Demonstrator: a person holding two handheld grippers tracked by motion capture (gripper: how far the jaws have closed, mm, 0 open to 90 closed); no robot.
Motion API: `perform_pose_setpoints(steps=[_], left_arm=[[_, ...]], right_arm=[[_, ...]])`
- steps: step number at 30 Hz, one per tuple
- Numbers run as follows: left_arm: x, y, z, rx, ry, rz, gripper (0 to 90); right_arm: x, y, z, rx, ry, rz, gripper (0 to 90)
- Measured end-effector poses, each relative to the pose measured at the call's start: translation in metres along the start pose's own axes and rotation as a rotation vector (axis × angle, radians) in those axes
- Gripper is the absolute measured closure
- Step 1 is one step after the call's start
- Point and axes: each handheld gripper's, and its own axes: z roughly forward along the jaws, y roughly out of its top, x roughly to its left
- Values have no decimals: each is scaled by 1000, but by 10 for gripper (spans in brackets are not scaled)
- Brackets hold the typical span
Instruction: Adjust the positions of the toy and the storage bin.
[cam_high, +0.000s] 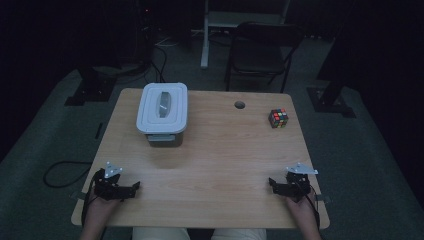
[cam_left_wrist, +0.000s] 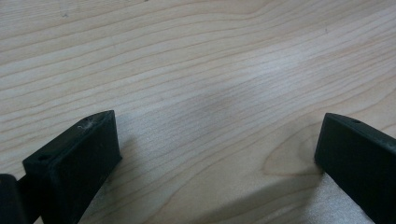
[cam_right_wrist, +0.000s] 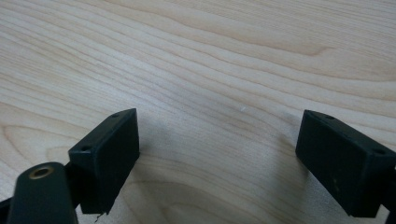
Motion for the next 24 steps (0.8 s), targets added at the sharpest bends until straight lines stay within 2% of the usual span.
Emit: perform_pose_setpoints(steps=[20, 24], left_arm=[[-5, -1, -1, 1, 24, -29, 7], [-4, -1, -1, 2, 20, -24, 7]], right_arm=[[1, -1, -1, 3, 7, -7, 133], [1, -1, -1, 3, 8, -7, 130]])
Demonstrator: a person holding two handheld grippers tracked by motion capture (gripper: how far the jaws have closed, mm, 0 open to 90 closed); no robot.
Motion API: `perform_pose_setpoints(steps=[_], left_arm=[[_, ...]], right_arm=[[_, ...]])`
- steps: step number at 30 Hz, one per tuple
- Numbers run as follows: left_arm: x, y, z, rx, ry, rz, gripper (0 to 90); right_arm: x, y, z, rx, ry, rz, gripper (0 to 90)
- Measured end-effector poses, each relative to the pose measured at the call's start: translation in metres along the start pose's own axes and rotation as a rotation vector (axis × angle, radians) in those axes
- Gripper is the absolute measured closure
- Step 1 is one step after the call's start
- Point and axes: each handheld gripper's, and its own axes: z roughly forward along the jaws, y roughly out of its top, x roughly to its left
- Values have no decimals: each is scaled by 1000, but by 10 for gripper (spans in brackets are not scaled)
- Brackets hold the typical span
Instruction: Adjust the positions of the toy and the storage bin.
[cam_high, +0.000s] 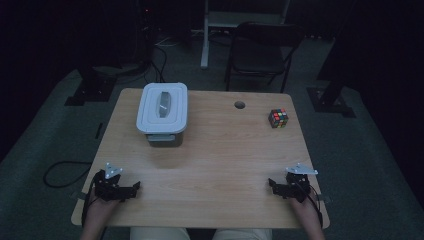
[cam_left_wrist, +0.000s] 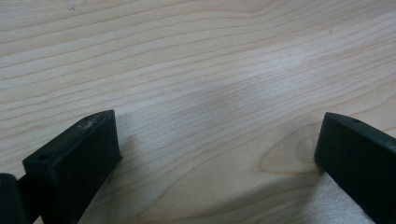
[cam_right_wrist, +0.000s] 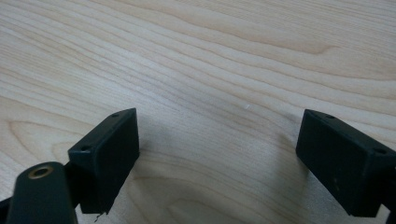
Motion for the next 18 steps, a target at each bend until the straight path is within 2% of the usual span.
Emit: perform_pose_setpoints(steps=[9, 14, 17, 18], left_arm=[[6, 4, 4, -4, -9, -1, 7], [10, 7, 5, 8, 1, 7, 7], [11, 9, 6, 11, -1, 3, 7], [14, 10, 6, 11, -5, -10, 7]], right_arm=[[5, 5, 5, 1, -29, 25, 124], [11, 9, 9, -1, -23, 19, 127], [15, 13, 12, 1, -16, 11, 132], [19, 18, 16, 6, -17, 3, 132]])
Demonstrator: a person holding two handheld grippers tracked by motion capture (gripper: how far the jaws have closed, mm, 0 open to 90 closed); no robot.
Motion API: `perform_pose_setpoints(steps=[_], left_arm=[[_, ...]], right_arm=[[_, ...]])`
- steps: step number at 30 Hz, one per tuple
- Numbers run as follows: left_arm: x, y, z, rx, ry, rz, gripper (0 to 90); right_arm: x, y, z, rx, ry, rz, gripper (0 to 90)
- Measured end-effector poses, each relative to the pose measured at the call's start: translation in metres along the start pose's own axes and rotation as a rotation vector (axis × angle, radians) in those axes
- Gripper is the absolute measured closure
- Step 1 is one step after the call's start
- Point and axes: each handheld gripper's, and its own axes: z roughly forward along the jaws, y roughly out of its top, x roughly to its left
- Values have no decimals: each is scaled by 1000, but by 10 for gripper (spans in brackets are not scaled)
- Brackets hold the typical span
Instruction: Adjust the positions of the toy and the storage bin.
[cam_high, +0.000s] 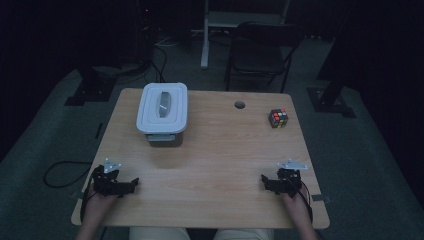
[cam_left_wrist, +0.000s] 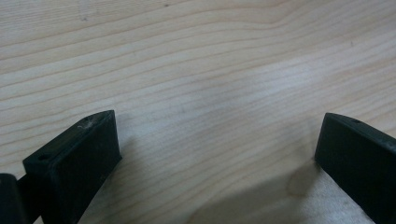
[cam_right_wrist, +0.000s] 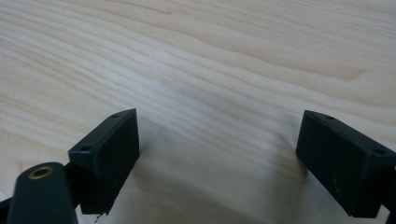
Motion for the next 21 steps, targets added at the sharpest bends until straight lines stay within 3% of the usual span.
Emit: perform_pose_setpoints(steps=[4, 7, 10, 13, 21], left_arm=[[3, 5, -1, -3, 4, -11, 7], [5, 10, -2, -14, -3, -25, 7], [5, 15, -2, -8, 21, -21, 7], [7, 19, -3, -28, 9, -39, 7], [12, 29, 3, -38, 1, -18, 7]], right_arm=[[8, 12, 7, -24, 1, -11, 132], [14, 21, 12, -38, 32, -14, 132], [22, 30, 17, -47, 58, -29, 132], [32, 39, 23, -55, 77, -48, 132], [54, 62, 40, -65, 106, -103, 132]])
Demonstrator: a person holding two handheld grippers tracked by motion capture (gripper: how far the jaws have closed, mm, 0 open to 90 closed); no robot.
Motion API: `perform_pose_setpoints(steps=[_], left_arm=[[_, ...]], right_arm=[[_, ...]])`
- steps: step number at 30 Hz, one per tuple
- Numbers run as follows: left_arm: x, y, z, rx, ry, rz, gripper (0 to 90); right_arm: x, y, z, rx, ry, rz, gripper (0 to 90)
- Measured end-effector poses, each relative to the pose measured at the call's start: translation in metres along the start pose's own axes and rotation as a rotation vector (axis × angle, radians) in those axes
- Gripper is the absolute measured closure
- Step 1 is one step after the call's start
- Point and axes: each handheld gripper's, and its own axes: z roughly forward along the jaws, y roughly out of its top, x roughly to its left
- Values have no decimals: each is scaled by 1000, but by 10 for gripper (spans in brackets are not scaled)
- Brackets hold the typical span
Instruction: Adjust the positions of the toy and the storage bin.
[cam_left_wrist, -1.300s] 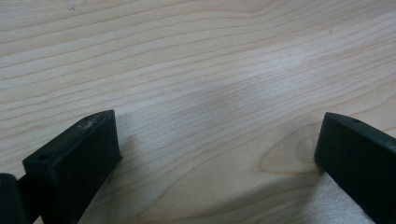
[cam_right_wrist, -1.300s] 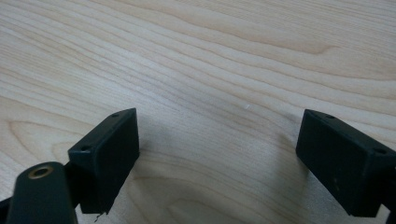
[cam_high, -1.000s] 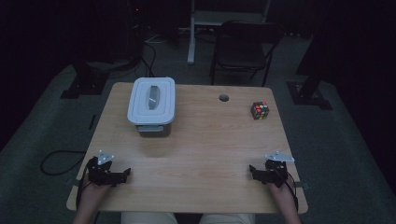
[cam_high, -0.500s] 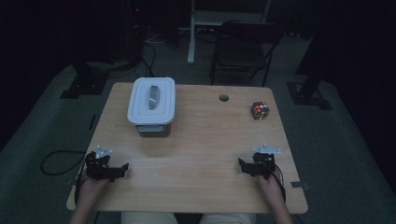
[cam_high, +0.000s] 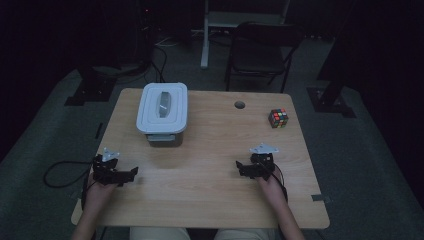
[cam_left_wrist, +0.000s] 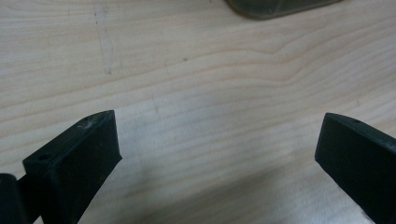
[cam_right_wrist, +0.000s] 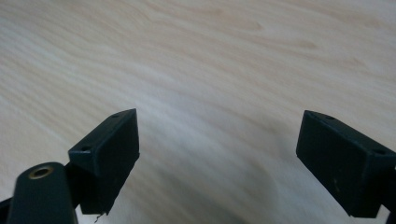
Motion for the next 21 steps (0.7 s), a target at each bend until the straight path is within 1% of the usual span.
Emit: perform_pose_setpoints(steps=[1, 2, 3, 5, 6, 9, 10, 11, 12, 14, 15, 16, 17, 18, 19, 20, 21], left_arm=[[0, 0, 0, 0, 0, 0, 7], [2, 2, 2, -10, -1, -3, 7], [3, 3, 4, -7, -1, -5, 7], [4, 4, 6, -4, 2, -4, 7], [5, 7, 10, 2, 0, -3, 7], [9, 13, 16, -2, -2, -6, 7], [9, 13, 16, -2, -2, -6, 7], [12, 17, 20, -1, 3, -7, 7], [14, 19, 22, 0, 5, -10, 7], [14, 19, 22, 0, 5, -10, 7], [20, 26, 29, -3, 6, -22, 7], [20, 26, 29, -3, 6, -22, 7], [24, 31, 34, 1, 15, -23, 7], [25, 34, 37, -4, 13, -23, 7], [25, 34, 37, -4, 13, -23, 7], [26, 37, 40, -2, 16, -24, 7], [27, 39, 42, 3, 18, -21, 7]], right_arm=[[0, 0, 0, 0, 0, 0, 132], [1, 3, 2, -6, 2, 0, 132], [3, 8, 7, -14, 16, 7, 132], [5, 14, 12, -25, 17, 10, 132], [6, 18, 15, -27, 18, 9, 132], [10, 26, 24, -33, 32, 7, 132], [10, 26, 24, -33, 32, 7, 132], [13, 32, 31, -37, 29, -2, 132], [14, 34, 33, -35, 28, -2, 132], [15, 36, 37, -37, 25, -2, 132], [18, 40, 45, -40, 39, 20, 132], [19, 41, 48, -40, 39, 23, 132], [21, 43, 51, -38, 38, 25, 132], [23, 44, 55, -39, 38, 28, 132], [23, 44, 55, -39, 38, 28, 132], [26, 46, 62, -39, 41, 33, 132], [26, 46, 62, -39, 41, 33, 132]])
